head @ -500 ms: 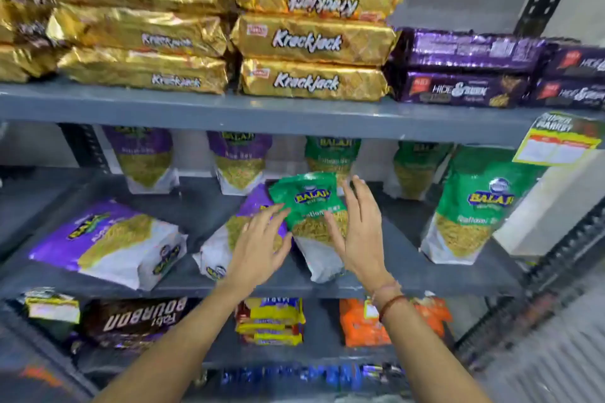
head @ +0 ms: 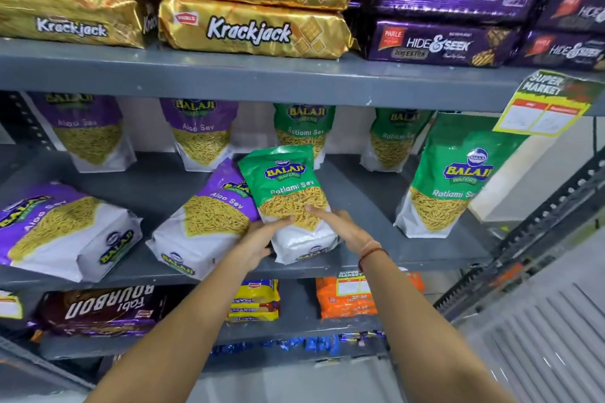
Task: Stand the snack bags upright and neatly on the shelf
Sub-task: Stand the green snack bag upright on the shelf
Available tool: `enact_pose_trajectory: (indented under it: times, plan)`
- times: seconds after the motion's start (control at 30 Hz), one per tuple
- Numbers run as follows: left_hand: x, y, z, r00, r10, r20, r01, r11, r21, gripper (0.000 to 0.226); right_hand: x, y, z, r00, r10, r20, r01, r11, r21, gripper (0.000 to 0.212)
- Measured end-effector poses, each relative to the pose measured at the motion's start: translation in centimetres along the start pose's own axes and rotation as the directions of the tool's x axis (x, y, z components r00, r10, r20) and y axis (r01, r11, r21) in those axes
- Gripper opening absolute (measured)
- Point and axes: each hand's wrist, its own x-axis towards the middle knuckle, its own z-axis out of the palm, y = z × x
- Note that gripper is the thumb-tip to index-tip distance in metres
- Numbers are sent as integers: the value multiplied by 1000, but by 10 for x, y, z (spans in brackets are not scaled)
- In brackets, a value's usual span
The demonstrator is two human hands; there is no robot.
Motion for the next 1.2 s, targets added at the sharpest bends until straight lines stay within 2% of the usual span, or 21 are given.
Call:
enact_pose_trajectory:
  times: [0.1,0.2,0.3,0.4,0.53,0.8,0.93,1.07,1.13,1.2]
  plan:
    - [0,-2,-1,994,110,0,-110,994,29,60,-5,9,-4,989,-144,43,137,981,140,80]
    - [1,5,-4,962,270,50,-273,960,62,57,-5,18,-6,968,-251,-8,245,935,258,55]
    - [1,16,-3,922,378,88,-386,917,97,44,-5,19,-10,947,-314,-59,318,909,270,55]
    - [1,26,2,898,423,125,-437,889,134,46,-5,17,-18,922,-379,-82,387,886,255,59]
    - [9,30,14,865,490,104,-501,843,197,48,-1,8,-36,895,-436,-96,447,875,188,65]
    - [32,20,46,868,496,-21,-466,828,312,57,12,10,-74,894,-432,-119,434,901,-15,67]
    - [41,18,62,869,494,27,-471,810,349,58,20,31,-82,903,-401,-156,407,913,12,59]
    - [44,21,64,870,488,68,-475,793,383,61,18,35,-81,912,-377,-163,392,917,72,60]
    - [40,21,58,880,463,106,-463,785,412,64,11,38,-74,907,-359,-221,389,914,111,67]
    - [34,20,46,888,445,119,-448,775,446,69,-2,44,-59,851,-347,-394,424,897,127,73]
